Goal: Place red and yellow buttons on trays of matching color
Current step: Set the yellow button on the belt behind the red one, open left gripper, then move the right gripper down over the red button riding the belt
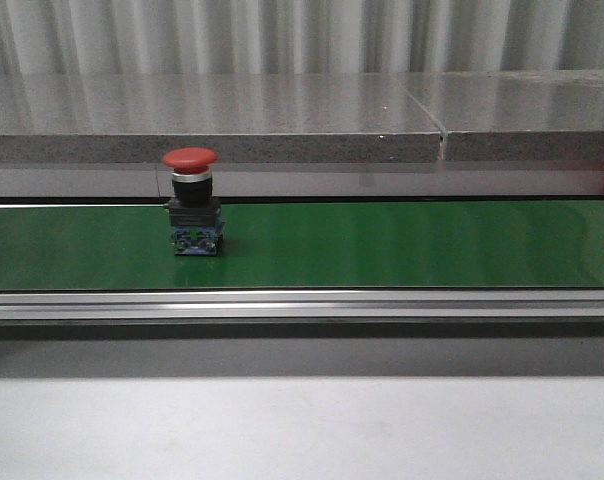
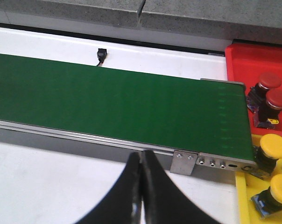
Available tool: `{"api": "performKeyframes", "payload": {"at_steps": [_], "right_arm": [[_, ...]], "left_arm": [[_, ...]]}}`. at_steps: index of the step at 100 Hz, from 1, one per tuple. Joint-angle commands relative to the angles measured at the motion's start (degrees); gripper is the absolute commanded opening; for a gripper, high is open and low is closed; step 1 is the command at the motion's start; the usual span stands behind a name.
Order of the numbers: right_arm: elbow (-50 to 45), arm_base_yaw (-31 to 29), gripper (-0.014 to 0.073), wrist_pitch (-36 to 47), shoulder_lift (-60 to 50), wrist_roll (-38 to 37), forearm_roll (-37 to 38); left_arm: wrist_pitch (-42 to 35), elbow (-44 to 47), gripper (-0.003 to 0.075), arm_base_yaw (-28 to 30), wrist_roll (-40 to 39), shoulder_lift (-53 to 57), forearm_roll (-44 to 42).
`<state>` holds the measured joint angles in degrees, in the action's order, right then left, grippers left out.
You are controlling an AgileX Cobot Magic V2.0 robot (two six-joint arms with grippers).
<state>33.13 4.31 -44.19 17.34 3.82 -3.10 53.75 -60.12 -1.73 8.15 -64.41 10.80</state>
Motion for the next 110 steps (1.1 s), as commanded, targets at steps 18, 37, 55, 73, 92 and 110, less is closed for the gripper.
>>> {"api": "performKeyframes", "payload": {"at_steps": [18, 37, 55, 73, 92, 110], "right_arm": [[1.48, 0.03, -0.0106, 4.19, 0.60, 0.28, -1.91], [1.77, 1.04, -0.0106, 4.12, 1.99, 0.28, -3.04], [4.29, 4.09, -0.0106, 2.85, 4.99, 0.28, -3.04], [7.78, 6.95, -0.0106, 1.46, 9.69, 0.28, -2.98], [12.32, 8.68, -0.0106, 0.05, 17.29, 0.31, -2.94], [17.00, 11.06, -0.0104, -0.22, 25.52, 0.49, -3.00]], "left_arm": [[-6.58, 5.27, -0.0021, -3.48, 0.37, 11.96, 1.04], [-9.34, 10.82, -0.0021, -4.49, 4.23, 20.39, 0.82], [-12.98, 16.34, -0.0021, -4.49, 4.64, 28.48, -0.38], [-13.47, 19.84, -0.0021, -4.49, 4.64, 33.85, -2.97], [-14.49, 21.49, -0.0021, -4.86, 3.12, 34.57, -2.97], [-14.72, 21.61, -0.0021, -7.50, 2.21, 34.57, -4.89]]}}
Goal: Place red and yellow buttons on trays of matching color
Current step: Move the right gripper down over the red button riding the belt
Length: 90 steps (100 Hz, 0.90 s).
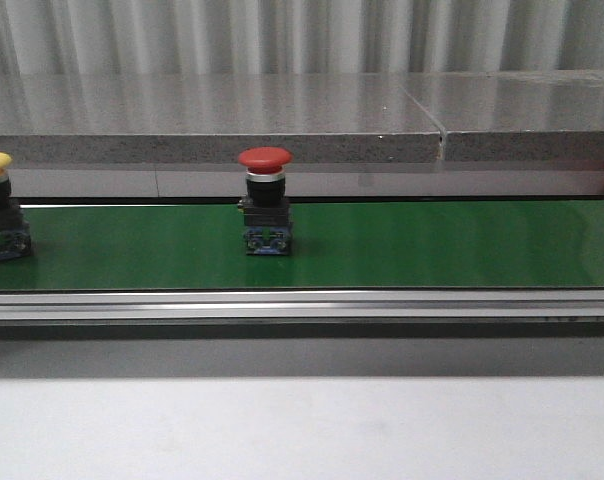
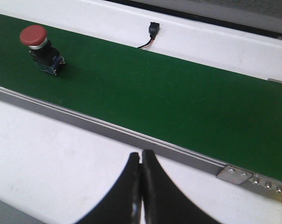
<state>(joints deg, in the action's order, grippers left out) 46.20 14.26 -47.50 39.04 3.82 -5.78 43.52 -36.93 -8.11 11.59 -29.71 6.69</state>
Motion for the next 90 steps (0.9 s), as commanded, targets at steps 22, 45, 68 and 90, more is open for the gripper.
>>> {"api": "performKeyframes", "payload": {"at_steps": [22, 45, 68, 90], "right_arm": [[10.32, 5.23, -0.0076, 0.78, 13.11, 0.49, -0.38], [18.33, 9.47, 0.0375, -3.21, 24.80, 0.49, -0.58], [25.41, 10.08, 0.0594, -5.74, 34.45, 0.49, -1.39], [32.25, 10.08, 0.0594, -9.55, 41.91, 0.52, -2.53]], "left_arm": [[-4.69, -1.58, -0.0021, -0.74, -1.35, 0.01, -1.38], [-4.28, -1.58, -0.0021, -0.74, -1.35, 0.01, -1.25], [-4.28, -1.58, -0.0021, -0.74, -1.35, 0.01, -1.25], [-4.28, -1.58, -0.0021, -0.74, -1.35, 0.01, -1.25]]}}
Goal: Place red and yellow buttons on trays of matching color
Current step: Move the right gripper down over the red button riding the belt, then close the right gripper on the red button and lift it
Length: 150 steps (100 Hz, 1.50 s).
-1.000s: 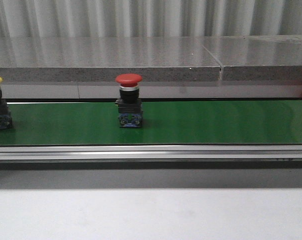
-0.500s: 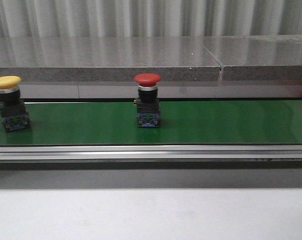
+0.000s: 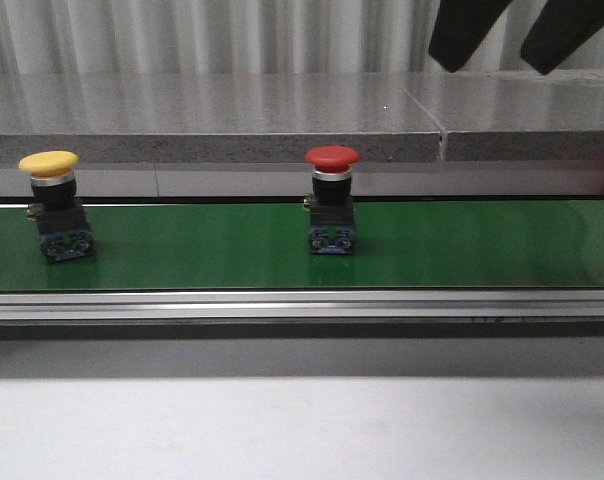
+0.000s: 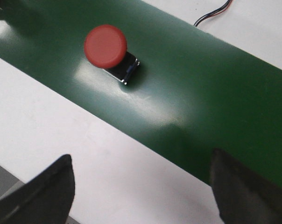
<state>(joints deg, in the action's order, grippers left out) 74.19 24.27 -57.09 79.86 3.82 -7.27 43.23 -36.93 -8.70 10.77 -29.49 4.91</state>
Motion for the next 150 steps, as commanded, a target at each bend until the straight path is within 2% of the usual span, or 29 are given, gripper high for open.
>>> {"api": "performKeyframes", "payload": {"at_steps": [1, 42, 58, 86, 96, 106, 107, 108, 120, 131, 150], "right_arm": [[4.74, 0.06, 0.0594, -0.24, 1.59, 0.52, -1.04], [15.54, 0.06, 0.0578, -7.98, 14.73, 3.39, -1.45], [16.58, 0.06, 0.0578, -8.26, 17.73, 5.14, -1.50], [16.58, 0.06, 0.0573, -4.19, 21.35, 6.05, -1.53], [16.58, 0.06, 0.0491, -2.90, 21.66, 6.05, -0.30], [16.58, 0.06, 0.0296, -1.71, 21.72, 6.05, 0.20], [16.58, 0.06, 0.0296, -1.71, 21.72, 6.05, 0.20], [16.58, 0.06, 0.0257, -1.58, 21.72, 6.05, 0.20], [16.58, 0.06, 0.0096, -1.28, 21.72, 6.05, 0.20], [16.58, 0.06, 0.0044, -0.76, 21.10, 5.95, 0.20], [16.52, -1.41, 0.0043, -0.21, 17.37, 0.35, 0.20]], "left_arm": [[-3.99, -1.58, -0.0021, -0.15, -0.52, -0.21, 0.53], [-3.99, -1.58, -0.0021, -0.15, -0.52, -0.21, 0.53], [-3.99, -1.58, -0.0021, -0.15, -0.52, -0.21, 0.53], [-3.99, -1.58, -0.0021, -0.15, -0.52, -0.21, 0.53], [-3.99, -1.58, -0.0021, -0.15, -0.52, -0.21, 0.53], [-3.99, -1.58, -0.0021, -0.15, -0.52, -0.21, 0.53], [-3.99, -1.58, -0.0021, -0.15, -0.52, -0.21, 0.53], [-3.99, -1.58, -0.0021, -0.15, -0.52, -0.21, 0.53], [-3.99, -1.58, -0.0021, -0.15, -0.52, -0.21, 0.53], [-3.99, -1.58, -0.0021, -0.15, -0.52, -0.21, 0.53], [-3.99, -1.58, -0.0021, -0.15, -0.52, -0.21, 0.53]]}}
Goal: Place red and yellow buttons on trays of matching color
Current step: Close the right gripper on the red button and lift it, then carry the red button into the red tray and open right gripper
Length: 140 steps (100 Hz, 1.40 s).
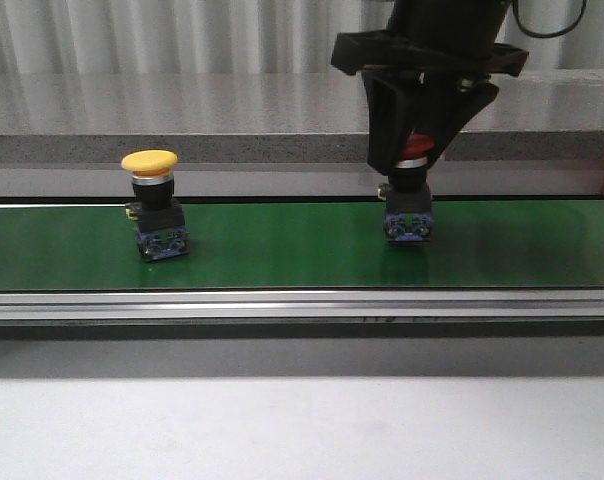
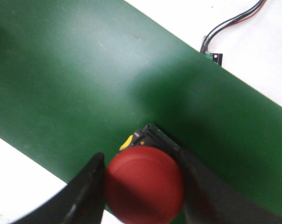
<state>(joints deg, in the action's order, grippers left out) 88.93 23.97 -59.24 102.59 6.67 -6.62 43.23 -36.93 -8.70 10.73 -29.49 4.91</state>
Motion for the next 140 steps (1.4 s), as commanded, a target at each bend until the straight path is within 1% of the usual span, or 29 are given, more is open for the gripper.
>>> {"api": "performKeyframes", "payload": {"at_steps": [1, 13, 26, 47, 68, 84, 93, 108, 122, 129, 140], "right_arm": [[1.71, -1.33, 0.0043, 1.94, -5.48, -2.96, -0.45], [1.06, -3.83, 0.0043, 1.70, -8.19, -6.02, -0.16], [-0.64, -7.32, 0.0043, 0.79, -11.40, -7.54, 0.09], [-4.73, -15.08, 0.0043, 0.38, -16.57, -9.12, 0.39], [-8.87, -25.18, 0.0043, 0.38, -20.98, -10.54, 0.57], [-10.55, -34.19, 0.0043, 0.47, -22.70, -10.70, 0.57], [-10.94, -39.68, 0.0043, 1.12, -22.78, -12.37, 0.57], [-12.35, -48.73, 0.0043, 4.38, -22.78, -14.01, 0.57], [-14.01, -55.43, 0.0043, 8.53, -22.70, -16.19, 0.61], [-14.76, -57.86, 0.0043, 10.93, -22.51, -17.55, 0.61], [-14.83, -59.83, 0.0043, 12.96, -21.61, -18.31, 0.61]], "left_arm": [[-3.99, -1.58, -0.0021, -0.15, -0.48, -0.21, 0.53], [-3.99, -1.58, -0.0021, -0.15, -0.48, -0.21, 0.53], [-3.99, -1.58, -0.0021, -0.15, -0.48, -0.21, 0.53], [-3.99, -1.58, -0.0021, -0.15, -0.48, -0.21, 0.53], [-3.99, -1.58, -0.0021, -0.15, -0.48, -0.21, 0.53], [-3.99, -1.58, -0.0021, -0.15, -0.48, -0.21, 0.53], [-3.99, -1.58, -0.0021, -0.15, -0.48, -0.21, 0.53], [-3.99, -1.58, -0.0021, -0.15, -0.48, -0.21, 0.53], [-3.99, -1.58, -0.0021, -0.15, -0.48, -0.21, 0.53], [-3.99, -1.58, -0.0021, -0.15, -0.48, -0.21, 0.53], [-3.99, -1.58, -0.0021, -0.15, -0.48, -0.21, 0.53]]}}
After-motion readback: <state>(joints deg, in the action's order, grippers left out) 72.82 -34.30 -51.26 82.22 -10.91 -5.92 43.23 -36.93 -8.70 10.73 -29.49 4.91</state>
